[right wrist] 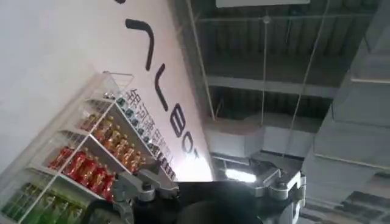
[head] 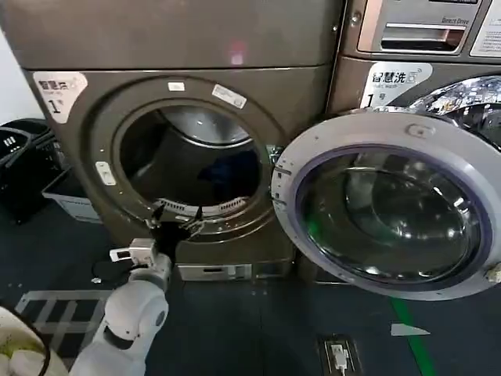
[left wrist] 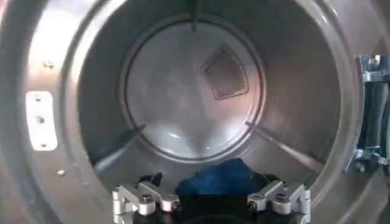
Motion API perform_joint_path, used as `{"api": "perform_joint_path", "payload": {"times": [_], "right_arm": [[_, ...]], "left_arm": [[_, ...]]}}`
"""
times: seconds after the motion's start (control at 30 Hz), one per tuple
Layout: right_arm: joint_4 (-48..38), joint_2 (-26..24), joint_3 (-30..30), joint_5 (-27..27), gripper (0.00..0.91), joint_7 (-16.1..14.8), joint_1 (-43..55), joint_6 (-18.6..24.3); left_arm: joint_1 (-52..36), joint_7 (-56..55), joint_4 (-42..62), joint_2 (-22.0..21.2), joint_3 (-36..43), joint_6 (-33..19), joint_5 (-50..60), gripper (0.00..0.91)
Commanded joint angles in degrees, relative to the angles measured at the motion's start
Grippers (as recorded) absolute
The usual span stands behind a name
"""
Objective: Grasp the clothes from the dryer.
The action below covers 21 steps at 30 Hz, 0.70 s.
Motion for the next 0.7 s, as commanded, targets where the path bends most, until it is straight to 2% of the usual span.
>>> {"api": "perform_joint_path", "payload": {"times": [0.03,0.7], "right_arm": [[0.02,0.05,-0.03,0.11,0.907,-0.02,0.06,-0.04],[0.06,0.15,-0.40,0.06,0.907,-0.41,0.59,0.16]], "left_arm": [[0.16,0.00,0.00,0.00,0.01,0.03,0.01,0.907],[-0.28,0.01,0.62,-0.52,0.04,0.00,0.13,0.907]]}}
